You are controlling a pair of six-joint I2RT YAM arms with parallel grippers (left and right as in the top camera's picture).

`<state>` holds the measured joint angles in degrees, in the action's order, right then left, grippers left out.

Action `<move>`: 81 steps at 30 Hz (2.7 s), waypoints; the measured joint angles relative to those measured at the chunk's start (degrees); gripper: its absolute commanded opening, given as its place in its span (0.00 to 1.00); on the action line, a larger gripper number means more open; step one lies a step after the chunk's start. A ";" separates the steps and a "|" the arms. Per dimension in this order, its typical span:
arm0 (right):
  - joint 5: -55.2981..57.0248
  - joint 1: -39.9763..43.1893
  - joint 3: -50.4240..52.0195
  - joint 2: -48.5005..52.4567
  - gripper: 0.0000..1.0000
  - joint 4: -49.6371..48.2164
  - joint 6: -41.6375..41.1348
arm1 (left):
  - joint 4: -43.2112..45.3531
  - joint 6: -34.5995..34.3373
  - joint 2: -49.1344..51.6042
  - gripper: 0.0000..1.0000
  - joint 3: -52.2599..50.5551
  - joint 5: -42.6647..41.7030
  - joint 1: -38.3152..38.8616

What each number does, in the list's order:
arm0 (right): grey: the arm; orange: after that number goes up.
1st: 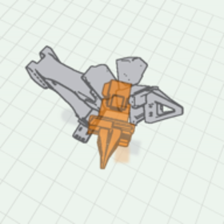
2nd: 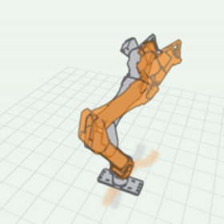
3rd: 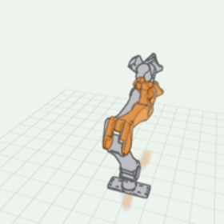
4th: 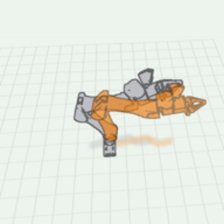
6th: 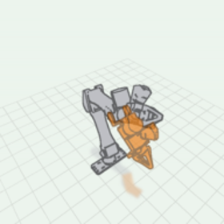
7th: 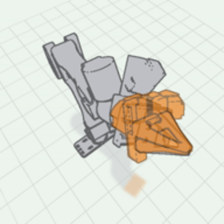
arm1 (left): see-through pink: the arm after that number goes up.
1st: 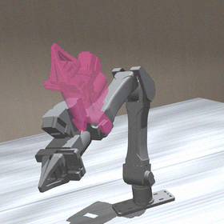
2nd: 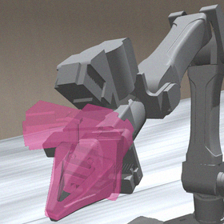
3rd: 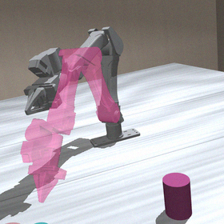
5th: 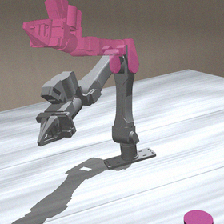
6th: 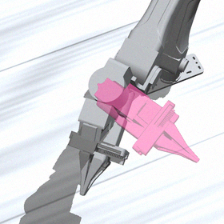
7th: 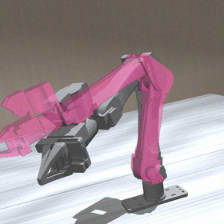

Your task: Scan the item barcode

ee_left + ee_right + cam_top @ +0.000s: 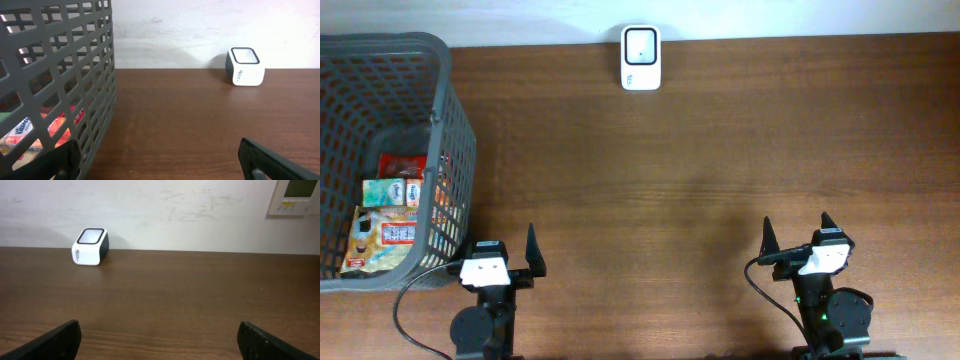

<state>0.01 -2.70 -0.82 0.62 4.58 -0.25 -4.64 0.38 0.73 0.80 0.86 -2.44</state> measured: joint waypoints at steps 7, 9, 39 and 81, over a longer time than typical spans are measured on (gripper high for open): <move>0.00 0.00 0.00 0.00 0.99 -0.02 -0.02 | 0.00 0.00 0.00 0.99 0.00 0.00 0.00; 0.00 0.00 0.00 0.00 0.98 0.00 -0.02 | 0.00 0.00 0.00 0.99 0.00 0.00 0.00; 0.00 0.00 0.00 0.00 0.98 -0.02 0.00 | 0.00 0.00 0.00 0.99 0.00 0.00 0.00; 0.00 0.00 0.00 0.00 0.98 -0.02 -0.02 | 31.91 -0.90 -0.07 0.99 -0.15 -29.38 0.00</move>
<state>0.01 -2.70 -0.82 0.62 4.56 -0.27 27.27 -0.51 0.67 0.64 -28.51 -2.44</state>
